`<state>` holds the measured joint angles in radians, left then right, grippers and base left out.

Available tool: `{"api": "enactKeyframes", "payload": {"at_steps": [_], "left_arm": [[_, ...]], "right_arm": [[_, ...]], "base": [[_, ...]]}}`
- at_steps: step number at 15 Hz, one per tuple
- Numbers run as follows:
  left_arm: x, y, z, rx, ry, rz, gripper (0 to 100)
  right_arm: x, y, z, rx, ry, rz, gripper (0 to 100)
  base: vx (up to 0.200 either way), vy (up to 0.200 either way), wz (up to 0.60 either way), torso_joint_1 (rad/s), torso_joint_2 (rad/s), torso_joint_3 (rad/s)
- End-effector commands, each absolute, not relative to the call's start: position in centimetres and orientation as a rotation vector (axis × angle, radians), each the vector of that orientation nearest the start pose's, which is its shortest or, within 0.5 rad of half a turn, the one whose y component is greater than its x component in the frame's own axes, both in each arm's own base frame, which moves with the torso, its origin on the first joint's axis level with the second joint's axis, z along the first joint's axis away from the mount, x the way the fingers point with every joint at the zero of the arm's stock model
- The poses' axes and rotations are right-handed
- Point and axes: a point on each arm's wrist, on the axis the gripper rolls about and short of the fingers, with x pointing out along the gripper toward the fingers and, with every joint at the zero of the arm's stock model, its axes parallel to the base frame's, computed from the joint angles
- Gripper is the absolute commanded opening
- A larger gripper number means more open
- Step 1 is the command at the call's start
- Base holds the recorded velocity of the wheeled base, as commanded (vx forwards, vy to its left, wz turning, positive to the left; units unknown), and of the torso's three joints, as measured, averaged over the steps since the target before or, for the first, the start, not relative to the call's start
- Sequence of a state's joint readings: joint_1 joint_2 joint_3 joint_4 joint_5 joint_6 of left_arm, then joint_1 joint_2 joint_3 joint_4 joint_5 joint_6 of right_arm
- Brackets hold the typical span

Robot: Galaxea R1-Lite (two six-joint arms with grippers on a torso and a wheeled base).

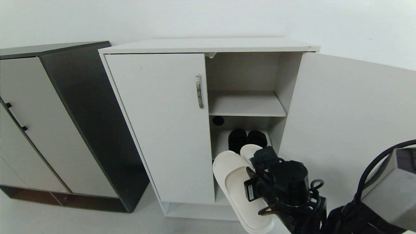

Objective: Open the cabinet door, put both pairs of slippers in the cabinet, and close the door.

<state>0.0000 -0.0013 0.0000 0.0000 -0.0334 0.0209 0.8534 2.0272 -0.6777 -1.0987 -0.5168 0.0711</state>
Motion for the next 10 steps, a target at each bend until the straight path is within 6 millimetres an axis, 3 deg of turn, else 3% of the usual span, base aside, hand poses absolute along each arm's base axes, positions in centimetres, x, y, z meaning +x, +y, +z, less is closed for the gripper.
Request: {"api": "enactKeyframes", "payload": {"at_steps": [1,8,10], "left_arm": [[-2.3,-0.1,7.5,0.02,0.0,-0.034,0],[-2.3,-0.1,7.5,0.023,0.0,-0.034,0],[-2.3,-0.1,7.5,0.023,0.0,-0.034,0]], "right_arm": [[24.0,26.3,15.8,0.014,0.13,0.209,0],[24.0,26.8,22.9,0.024,0.137,0.135,0],[24.8,27.4,23.1,0.043,0.162,0.043,0]], "base": [[0.0,0.0,0.0,0.0,0.0,0.0],[0.0,0.0,0.0,0.0,0.0,0.0],[0.0,0.0,0.0,0.0,0.0,0.0]]}}
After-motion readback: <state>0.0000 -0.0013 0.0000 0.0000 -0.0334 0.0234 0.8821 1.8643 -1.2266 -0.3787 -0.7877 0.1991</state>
